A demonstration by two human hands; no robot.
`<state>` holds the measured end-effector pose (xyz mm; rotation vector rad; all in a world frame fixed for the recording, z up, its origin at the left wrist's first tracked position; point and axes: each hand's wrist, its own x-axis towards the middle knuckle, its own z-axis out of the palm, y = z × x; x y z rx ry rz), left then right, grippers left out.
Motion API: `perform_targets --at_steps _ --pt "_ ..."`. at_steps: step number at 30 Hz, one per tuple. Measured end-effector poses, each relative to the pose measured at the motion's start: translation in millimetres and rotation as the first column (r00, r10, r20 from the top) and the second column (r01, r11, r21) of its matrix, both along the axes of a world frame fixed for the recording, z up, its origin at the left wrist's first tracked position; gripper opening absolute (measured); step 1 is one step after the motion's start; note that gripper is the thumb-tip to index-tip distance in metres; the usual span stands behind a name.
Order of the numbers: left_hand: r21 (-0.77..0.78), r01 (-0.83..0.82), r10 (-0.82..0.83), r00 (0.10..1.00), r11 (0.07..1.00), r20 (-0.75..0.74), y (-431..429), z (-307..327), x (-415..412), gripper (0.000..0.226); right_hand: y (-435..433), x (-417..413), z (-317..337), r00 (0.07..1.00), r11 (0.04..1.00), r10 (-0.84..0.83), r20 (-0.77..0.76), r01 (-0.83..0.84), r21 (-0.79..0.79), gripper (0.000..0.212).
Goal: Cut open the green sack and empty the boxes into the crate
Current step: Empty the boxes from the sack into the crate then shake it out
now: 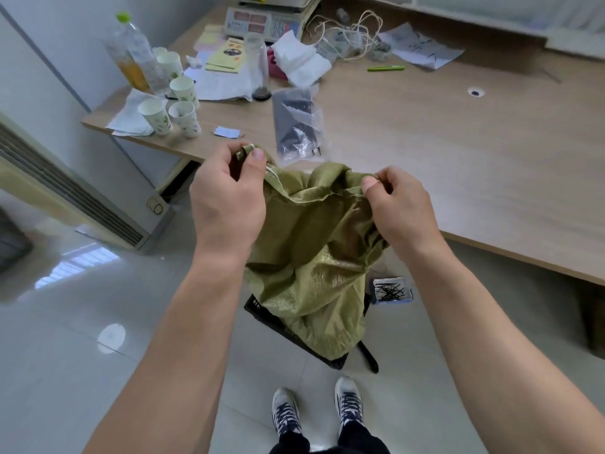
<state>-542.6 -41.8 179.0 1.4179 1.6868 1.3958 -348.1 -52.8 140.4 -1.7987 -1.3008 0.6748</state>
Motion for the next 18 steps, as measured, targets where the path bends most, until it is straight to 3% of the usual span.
perform_targets --at_steps 6,10,15,18 --pt "0.229 0.014 -0.032 0.996 0.973 0.078 3 30 -9 0.011 10 3 29 0.996 0.988 -0.013 -0.088 0.027 0.154 0.025" --pt "0.110 0.035 -0.037 0.999 0.993 0.015 9 30 -6 0.011 14 3 29 0.993 0.998 0.012 -0.119 -0.004 0.063 0.024" --pt "0.218 0.062 -0.115 0.963 0.974 0.243 9 50 -12 0.004 16 5 48 0.975 0.994 -0.005 -0.223 0.030 0.107 0.024" --pt "0.123 0.112 -0.141 0.955 0.986 0.261 19 52 -15 0.013 21 9 53 0.965 0.999 0.015 -0.260 0.000 0.055 0.029"
